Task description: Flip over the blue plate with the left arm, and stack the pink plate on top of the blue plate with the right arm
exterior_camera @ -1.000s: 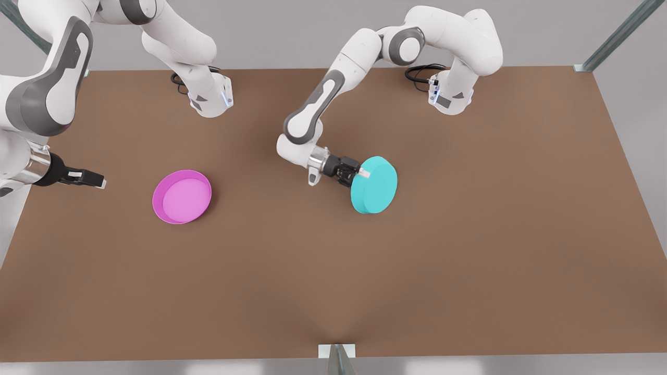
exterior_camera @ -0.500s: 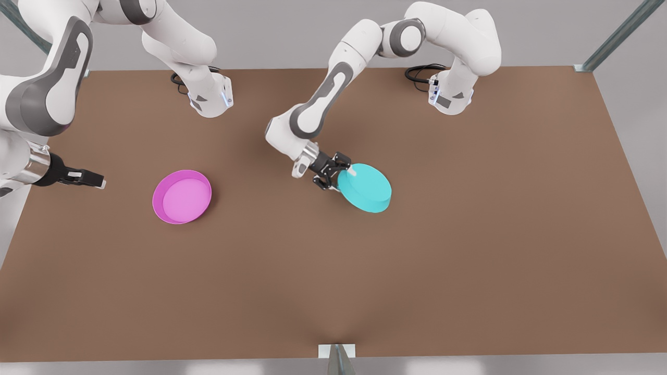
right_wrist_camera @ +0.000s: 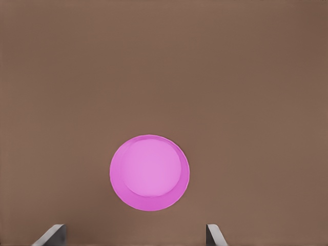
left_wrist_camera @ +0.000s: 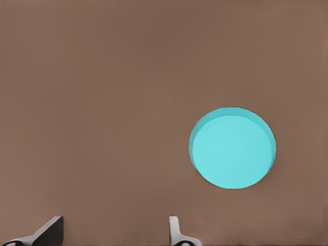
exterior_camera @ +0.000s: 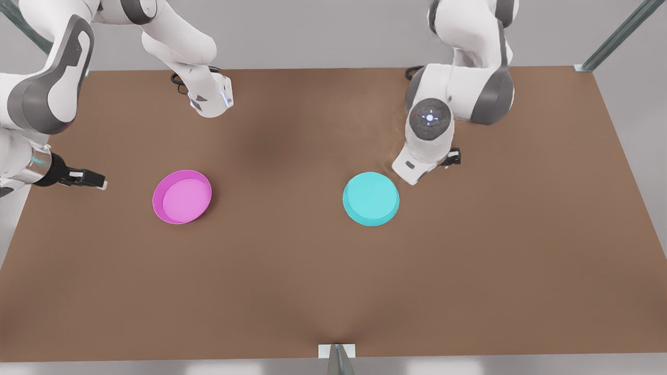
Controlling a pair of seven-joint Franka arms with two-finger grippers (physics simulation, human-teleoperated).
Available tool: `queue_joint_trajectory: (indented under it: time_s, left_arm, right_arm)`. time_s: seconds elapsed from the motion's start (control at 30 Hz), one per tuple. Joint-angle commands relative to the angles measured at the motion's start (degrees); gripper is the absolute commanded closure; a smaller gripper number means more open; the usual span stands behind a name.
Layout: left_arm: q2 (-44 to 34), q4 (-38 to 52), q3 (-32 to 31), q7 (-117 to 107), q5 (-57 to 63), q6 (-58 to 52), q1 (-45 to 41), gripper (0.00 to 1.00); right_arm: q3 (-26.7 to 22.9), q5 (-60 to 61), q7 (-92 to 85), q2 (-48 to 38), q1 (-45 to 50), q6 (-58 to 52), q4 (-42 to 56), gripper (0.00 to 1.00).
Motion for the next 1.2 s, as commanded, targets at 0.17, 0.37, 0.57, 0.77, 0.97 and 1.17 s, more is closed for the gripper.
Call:
queue_joint_trajectory:
  time_s: [0.17, 0.37, 0.57, 0.77, 0.97, 1.17]
  left_arm:
    - [-16.0, -14.0, -42.9, 5.3, 11.2, 8.8, 44.5, 0.00]
    - [-15.3, -13.0, -43.2, 2.8, 9.0, 8.8, 45.2, 0.00]
    - [-14.9, -13.0, -43.2, 2.4, 9.2, 8.8, 44.1, 0.00]
    - [-15.0, -13.0, -43.8, 2.4, 9.3, 8.9, 44.1, 0.00]
    - [-14.4, -12.6, -43.7, 2.1, 9.6, 9.0, 44.1, 0.00]
    - [-14.4, -12.6, -43.9, 0.7, 9.6, 8.8, 44.2, 0.00]
  right_arm:
    - [3.7, 0.6, 0.0, 0.3, 0.4, 1.2, 0.0, 0.00]
    - [3.6, 3.5, -0.1, 1.8, -2.0, 2.2, -1.1, 0.00]
    - [20.3, 4.9, -1.1, -3.9, -16.1, 16.8, -23.1, 0.00]
    - [22.2, 5.0, -1.5, -3.8, -22.6, 26.6, -35.1, 0.00]
    - [39.2, 7.0, -11.6, -1.0, -48.7, 41.2, -45.4, 0.00]
    - [51.6, -3.3, -39.7, 9.7, -66.4, 47.3, -46.1, 0.00]
